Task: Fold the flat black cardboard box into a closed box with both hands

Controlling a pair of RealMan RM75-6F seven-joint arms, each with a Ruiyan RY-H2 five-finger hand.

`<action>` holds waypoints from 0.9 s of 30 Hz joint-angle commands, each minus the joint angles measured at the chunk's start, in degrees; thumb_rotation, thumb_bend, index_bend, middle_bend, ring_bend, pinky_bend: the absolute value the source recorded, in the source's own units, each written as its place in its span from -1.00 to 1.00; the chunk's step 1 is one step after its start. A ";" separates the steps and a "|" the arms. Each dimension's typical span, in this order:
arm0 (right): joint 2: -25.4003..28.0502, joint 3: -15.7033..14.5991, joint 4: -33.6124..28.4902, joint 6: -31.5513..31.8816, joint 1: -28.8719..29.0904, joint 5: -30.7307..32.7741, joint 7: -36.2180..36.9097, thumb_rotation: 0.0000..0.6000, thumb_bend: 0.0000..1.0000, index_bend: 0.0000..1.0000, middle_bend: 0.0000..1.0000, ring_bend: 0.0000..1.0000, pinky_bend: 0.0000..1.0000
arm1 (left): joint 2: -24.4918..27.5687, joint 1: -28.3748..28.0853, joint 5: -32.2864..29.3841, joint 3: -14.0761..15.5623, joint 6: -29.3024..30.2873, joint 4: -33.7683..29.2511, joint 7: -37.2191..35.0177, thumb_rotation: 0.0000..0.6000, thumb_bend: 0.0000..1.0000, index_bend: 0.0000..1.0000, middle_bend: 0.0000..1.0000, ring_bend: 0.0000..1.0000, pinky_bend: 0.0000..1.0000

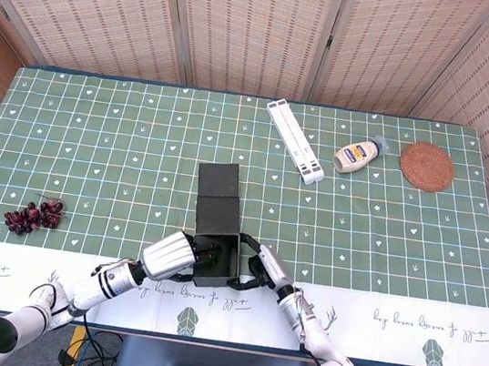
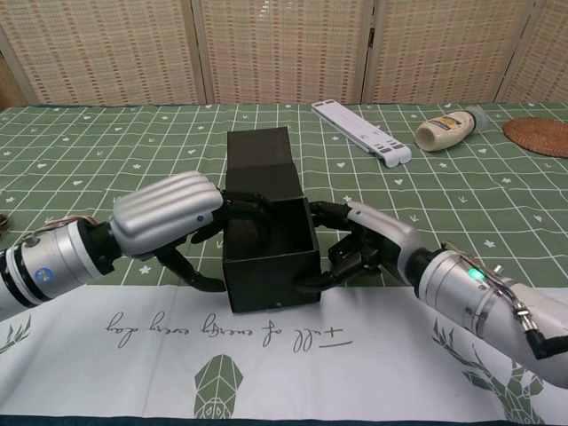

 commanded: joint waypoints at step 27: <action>-0.04 -1.07 0.74 1.42 -0.41 -1.85 1.59 1.00 -0.62 -0.24 0.00 0.73 1.00 | 3.57 -0.80 0.31 0.42 -0.24 -7.15 10.38 1.00 -0.81 -0.02 -0.21 0.17 0.55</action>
